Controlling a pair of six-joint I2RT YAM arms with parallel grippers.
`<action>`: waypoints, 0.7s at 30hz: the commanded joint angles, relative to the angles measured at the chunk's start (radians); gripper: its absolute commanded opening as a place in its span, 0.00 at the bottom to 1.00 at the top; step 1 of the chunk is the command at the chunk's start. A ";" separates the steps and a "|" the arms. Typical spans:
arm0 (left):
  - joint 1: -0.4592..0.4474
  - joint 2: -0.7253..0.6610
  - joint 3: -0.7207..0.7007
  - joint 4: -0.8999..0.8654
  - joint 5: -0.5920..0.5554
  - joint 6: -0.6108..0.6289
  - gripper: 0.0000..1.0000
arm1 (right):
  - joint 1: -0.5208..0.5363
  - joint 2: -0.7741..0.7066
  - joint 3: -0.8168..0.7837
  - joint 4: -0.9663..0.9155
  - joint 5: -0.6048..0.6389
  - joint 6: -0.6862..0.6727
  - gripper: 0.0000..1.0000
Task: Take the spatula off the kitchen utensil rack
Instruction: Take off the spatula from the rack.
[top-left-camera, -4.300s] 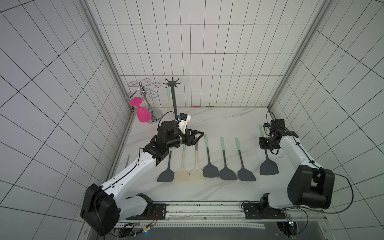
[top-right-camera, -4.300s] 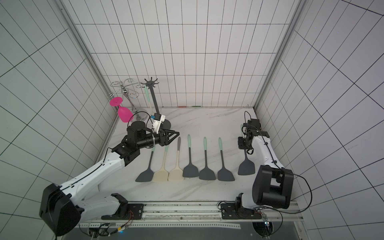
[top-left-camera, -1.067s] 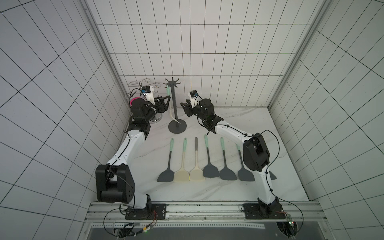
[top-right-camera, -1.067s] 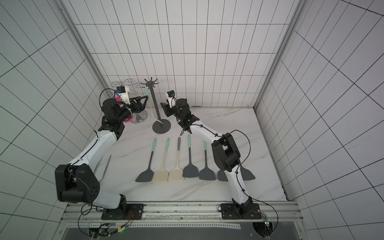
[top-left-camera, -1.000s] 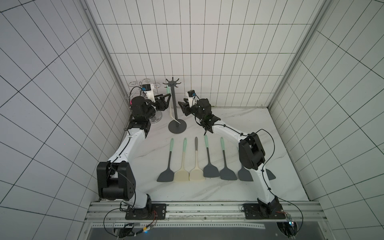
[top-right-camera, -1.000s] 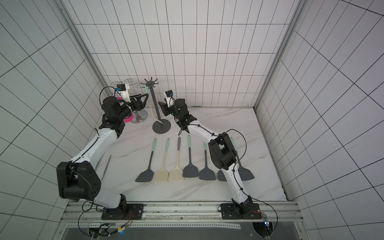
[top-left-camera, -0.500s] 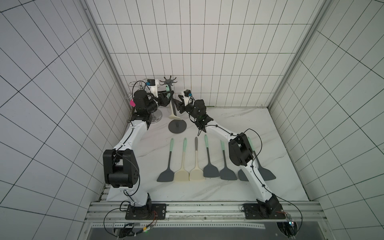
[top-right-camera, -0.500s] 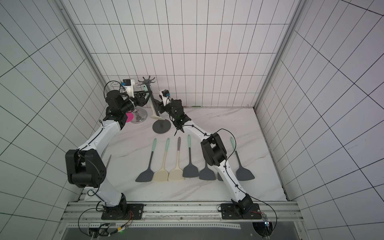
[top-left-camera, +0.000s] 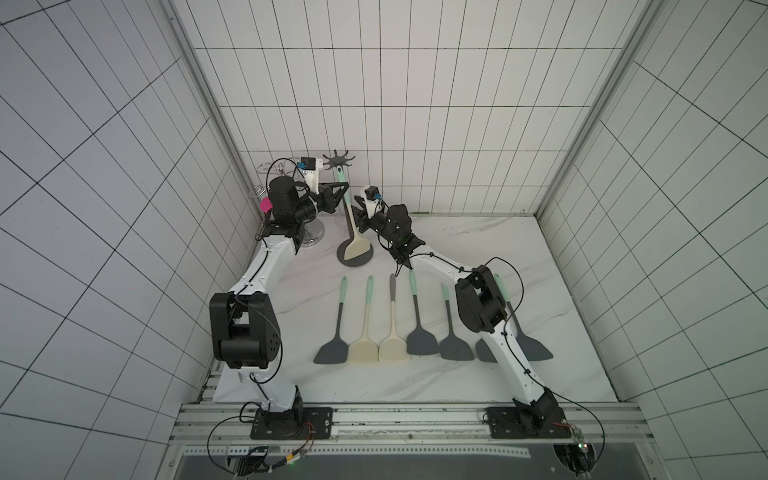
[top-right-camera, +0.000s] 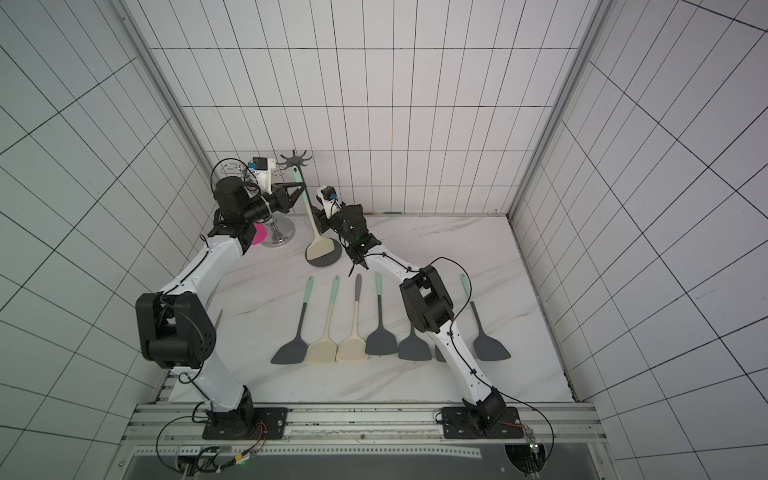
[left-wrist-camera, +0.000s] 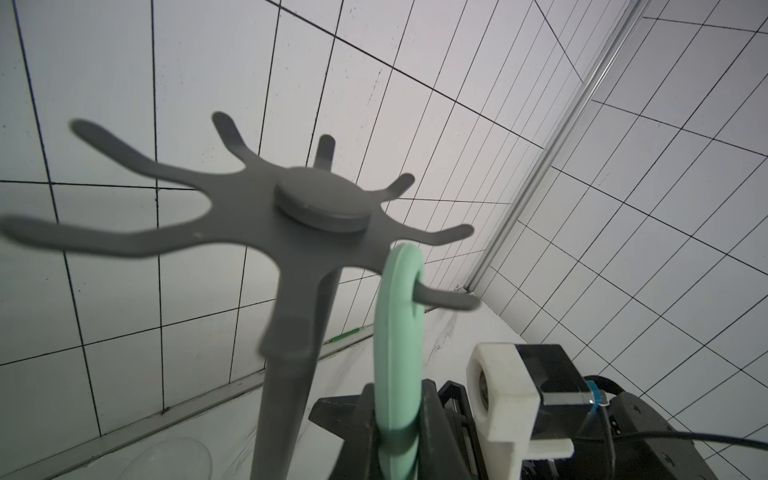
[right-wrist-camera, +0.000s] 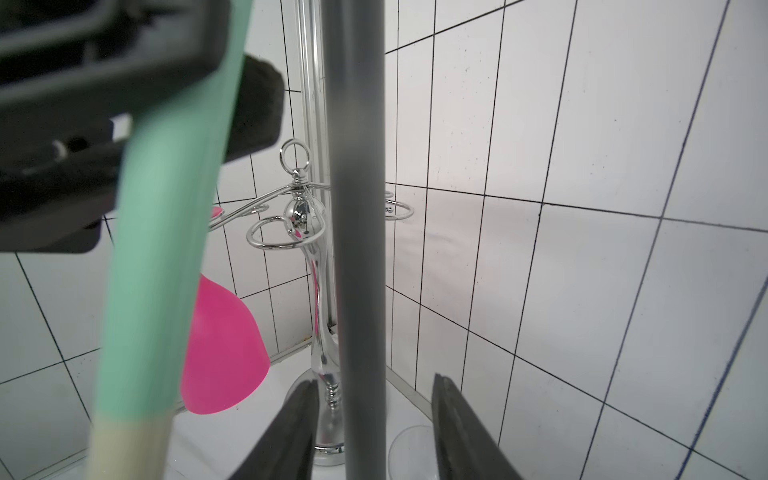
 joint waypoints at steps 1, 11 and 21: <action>-0.003 -0.020 0.024 -0.044 0.033 0.012 0.00 | 0.009 0.032 0.058 0.005 -0.007 0.002 0.34; -0.003 -0.085 -0.001 0.064 0.082 0.026 0.00 | 0.010 0.025 0.036 -0.017 0.005 0.002 0.28; -0.003 -0.140 -0.028 0.163 0.106 0.001 0.00 | 0.010 -0.014 0.008 -0.046 -0.008 0.004 0.28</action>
